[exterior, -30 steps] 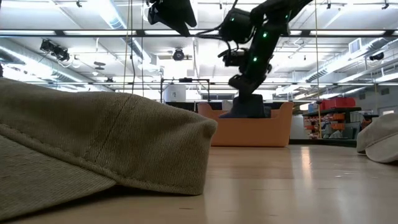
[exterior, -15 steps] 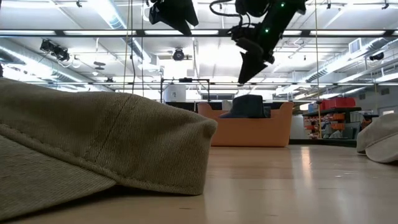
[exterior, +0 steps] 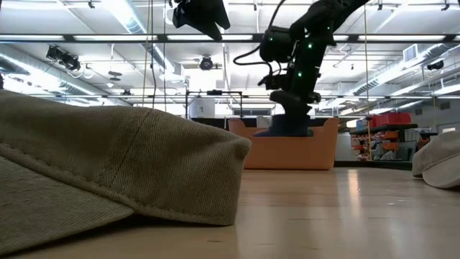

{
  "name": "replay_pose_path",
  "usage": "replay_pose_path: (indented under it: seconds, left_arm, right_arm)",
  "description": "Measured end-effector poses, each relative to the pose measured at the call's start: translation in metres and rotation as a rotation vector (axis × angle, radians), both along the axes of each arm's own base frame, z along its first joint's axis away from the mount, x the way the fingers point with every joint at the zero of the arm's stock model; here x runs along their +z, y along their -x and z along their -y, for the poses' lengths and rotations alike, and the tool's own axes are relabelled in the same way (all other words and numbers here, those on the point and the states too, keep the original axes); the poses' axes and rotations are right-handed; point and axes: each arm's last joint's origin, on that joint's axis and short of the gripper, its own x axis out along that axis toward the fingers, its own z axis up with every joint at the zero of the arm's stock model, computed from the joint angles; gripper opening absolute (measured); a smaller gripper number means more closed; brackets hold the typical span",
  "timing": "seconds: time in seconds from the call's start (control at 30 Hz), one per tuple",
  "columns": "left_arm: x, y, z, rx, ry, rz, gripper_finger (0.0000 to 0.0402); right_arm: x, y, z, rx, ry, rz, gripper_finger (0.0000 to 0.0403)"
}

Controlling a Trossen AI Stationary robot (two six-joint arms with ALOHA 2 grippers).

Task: Pick & Place hat
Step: Put the blue cap into the orange bin

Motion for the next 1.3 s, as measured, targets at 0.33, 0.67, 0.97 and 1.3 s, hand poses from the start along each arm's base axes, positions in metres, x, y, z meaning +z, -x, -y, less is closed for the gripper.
replay_pose_path:
  seconds: [0.33,0.67,0.97,1.3]
  left_arm:
    - [0.000,0.000,0.000,0.000,0.000,-0.001,0.0197]
    - [0.000,0.000,0.000,0.000,0.000,0.000,0.0197]
    - [0.000,0.000,0.000,0.000,0.000,-0.001,0.0197]
    - [0.001,0.001,-0.002,0.052,0.032,0.015,0.0197]
  right_arm:
    - [0.001,0.006,0.020,-0.063,0.035,0.009,0.0001]
    - [0.003,0.007,0.023,0.021,0.133,-0.060,0.0000]
    - [-0.015,0.003,0.040,0.005,0.024,-0.012,0.0000]
    - [-0.013,-0.003,0.028,0.032,0.002,-0.049,0.0000]
